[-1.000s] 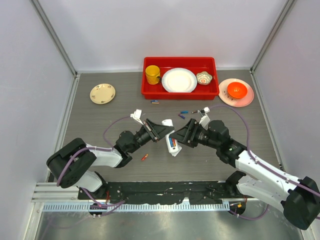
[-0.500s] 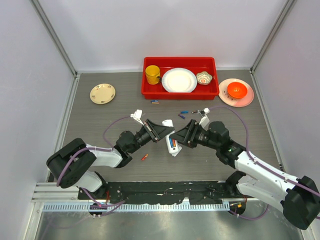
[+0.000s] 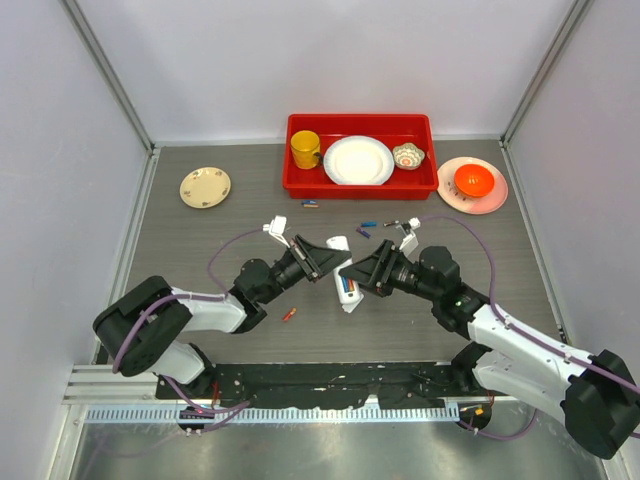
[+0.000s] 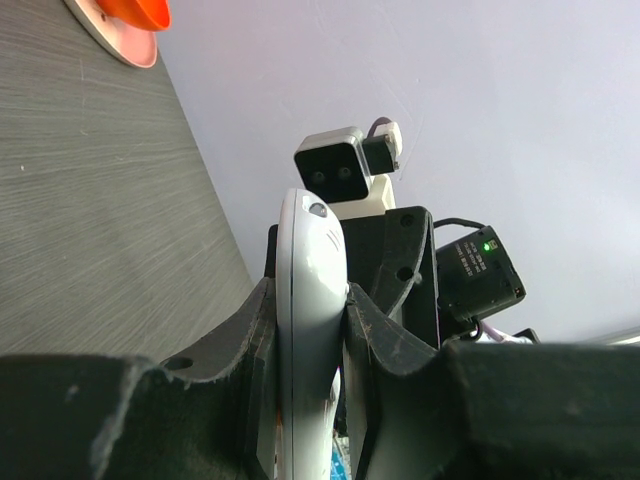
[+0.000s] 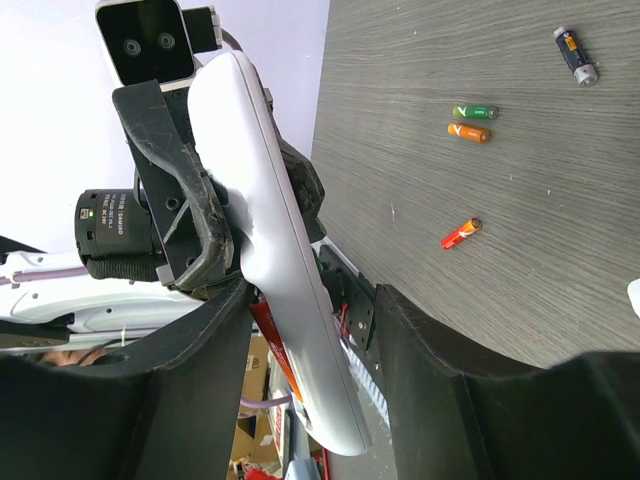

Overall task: Load the batteries into the remote control
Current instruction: Load the battery into the remote control, then adjust the battery cover at the center of the board, then pick up the battery cover at the center of the board.

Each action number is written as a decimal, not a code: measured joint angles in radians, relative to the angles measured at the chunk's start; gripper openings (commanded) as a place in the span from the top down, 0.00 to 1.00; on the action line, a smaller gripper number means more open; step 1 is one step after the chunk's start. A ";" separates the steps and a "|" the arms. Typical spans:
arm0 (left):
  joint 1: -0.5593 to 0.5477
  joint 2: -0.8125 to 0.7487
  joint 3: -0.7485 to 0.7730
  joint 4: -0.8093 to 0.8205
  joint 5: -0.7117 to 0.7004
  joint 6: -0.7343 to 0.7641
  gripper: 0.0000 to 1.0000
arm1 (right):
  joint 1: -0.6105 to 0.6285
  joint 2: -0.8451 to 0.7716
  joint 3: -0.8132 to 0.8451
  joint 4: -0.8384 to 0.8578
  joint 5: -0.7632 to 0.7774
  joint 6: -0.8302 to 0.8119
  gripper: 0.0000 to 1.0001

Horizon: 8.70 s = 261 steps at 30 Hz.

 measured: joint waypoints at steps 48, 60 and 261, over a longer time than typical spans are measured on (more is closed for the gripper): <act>0.020 -0.014 0.023 0.027 -0.009 -0.016 1.00 | -0.057 -0.013 0.152 -0.174 -0.063 -0.148 0.41; 0.020 -0.014 0.023 0.027 -0.008 -0.016 1.00 | -0.077 -0.019 0.140 -0.192 -0.078 -0.163 0.44; 0.155 -0.464 -0.258 -0.285 0.048 0.098 1.00 | 0.177 0.400 0.494 -0.831 0.586 -0.692 0.88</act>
